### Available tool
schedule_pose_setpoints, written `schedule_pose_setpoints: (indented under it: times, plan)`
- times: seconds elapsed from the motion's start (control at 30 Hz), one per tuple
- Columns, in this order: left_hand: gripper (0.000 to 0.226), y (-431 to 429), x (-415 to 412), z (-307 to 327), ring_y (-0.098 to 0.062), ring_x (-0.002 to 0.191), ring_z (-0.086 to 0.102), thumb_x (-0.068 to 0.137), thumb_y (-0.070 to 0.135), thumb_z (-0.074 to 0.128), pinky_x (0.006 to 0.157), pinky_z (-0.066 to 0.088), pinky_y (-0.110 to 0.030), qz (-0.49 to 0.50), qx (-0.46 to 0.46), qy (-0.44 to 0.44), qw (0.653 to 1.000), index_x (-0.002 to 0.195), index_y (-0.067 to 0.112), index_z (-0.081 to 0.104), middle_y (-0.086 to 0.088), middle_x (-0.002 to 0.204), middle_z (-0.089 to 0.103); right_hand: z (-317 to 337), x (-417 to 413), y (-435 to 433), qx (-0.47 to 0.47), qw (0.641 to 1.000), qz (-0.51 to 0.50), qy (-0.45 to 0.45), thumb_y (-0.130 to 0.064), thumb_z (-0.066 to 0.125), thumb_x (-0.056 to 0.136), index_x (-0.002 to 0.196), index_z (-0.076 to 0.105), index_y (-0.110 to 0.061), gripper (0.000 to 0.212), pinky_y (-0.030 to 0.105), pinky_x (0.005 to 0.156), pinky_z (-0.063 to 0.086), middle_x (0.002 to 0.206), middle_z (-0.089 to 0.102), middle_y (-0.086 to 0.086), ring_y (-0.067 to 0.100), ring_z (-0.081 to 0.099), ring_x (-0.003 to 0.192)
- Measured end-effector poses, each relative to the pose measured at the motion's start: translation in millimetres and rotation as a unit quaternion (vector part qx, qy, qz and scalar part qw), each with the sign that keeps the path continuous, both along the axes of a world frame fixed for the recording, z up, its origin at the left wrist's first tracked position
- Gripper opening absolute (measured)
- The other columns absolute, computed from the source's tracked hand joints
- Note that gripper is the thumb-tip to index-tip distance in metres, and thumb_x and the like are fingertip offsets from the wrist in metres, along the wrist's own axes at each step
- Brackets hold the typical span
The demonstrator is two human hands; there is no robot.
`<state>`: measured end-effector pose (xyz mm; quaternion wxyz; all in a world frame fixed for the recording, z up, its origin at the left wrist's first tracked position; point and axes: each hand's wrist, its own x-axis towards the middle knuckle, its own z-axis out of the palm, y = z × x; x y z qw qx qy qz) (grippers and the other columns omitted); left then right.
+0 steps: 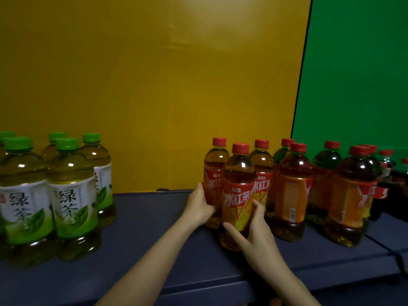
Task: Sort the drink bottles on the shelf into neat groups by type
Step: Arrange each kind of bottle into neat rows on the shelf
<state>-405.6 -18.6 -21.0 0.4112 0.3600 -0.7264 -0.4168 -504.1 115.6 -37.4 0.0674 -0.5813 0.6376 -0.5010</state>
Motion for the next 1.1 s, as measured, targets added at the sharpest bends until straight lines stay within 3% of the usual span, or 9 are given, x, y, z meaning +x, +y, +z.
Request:
schedule_pose_setpoints:
  times: [0.3, 0.5, 0.83, 0.97, 1.1]
  plan:
    - [0.068, -8, 69, 0, -0.019, 0.110, 0.056, 0.060, 0.025, 0.085, 0.096, 0.048, -0.043, 0.083, -0.022, -0.013, 0.996, 0.113, 0.021, 0.043, -0.002, 0.120, 0.058, 6, 8, -47, 0.008, 0.998, 0.067, 0.011, -0.032, 0.065, 0.083, 0.135, 0.027, -0.018, 0.066, 0.025, 0.099, 0.039, 0.130, 0.046, -0.004, 0.009, 0.044, 0.121]
    - [0.067, -18, 97, -5, -0.017, 0.109, 0.058, 0.058, 0.027, 0.086, 0.095, 0.049, -0.045, 0.096, -0.038, -0.003, 0.995, 0.110, 0.025, 0.044, -0.002, 0.119, 0.059, 13, 25, -87, 0.053, 0.993, 0.106, 0.001, -0.034, 0.062, 0.084, 0.140, 0.020, -0.021, 0.072, 0.040, 0.106, 0.039, 0.139, 0.044, 0.000, 0.016, 0.042, 0.128]
    - [0.064, -27, 105, -6, -0.022, 0.111, 0.057, 0.063, 0.026, 0.083, 0.094, 0.049, -0.041, 0.128, -0.059, -0.035, 0.989, 0.113, 0.021, 0.043, -0.003, 0.118, 0.058, 16, 34, -104, 0.071, 0.989, 0.127, -0.015, -0.033, 0.064, 0.084, 0.139, 0.024, -0.021, 0.069, 0.040, 0.105, 0.041, 0.138, 0.046, 0.001, 0.017, 0.044, 0.127]
    - [0.084, -6, 95, -1, -0.028, 0.123, 0.042, 0.065, 0.023, 0.081, 0.098, 0.038, -0.036, 0.240, -0.179, -0.112, 0.947, 0.132, 0.004, 0.034, -0.014, 0.130, 0.042, 23, 28, -85, 0.051, 0.993, 0.102, 0.034, -0.037, 0.064, 0.083, 0.140, 0.030, -0.022, 0.067, 0.031, 0.103, 0.042, 0.136, 0.050, -0.002, 0.014, 0.047, 0.125]
    - [0.067, 29, 85, 11, -0.027, 0.117, 0.041, 0.070, 0.021, 0.074, 0.094, 0.040, -0.038, 0.313, -0.384, -0.059, 0.867, 0.125, 0.005, 0.038, -0.018, 0.123, 0.044, 24, 14, -36, -0.049, 0.991, 0.043, 0.116, -0.027, 0.060, 0.087, 0.132, 0.044, -0.018, 0.049, 0.023, 0.098, 0.045, 0.127, 0.054, -0.004, 0.004, 0.052, 0.114]
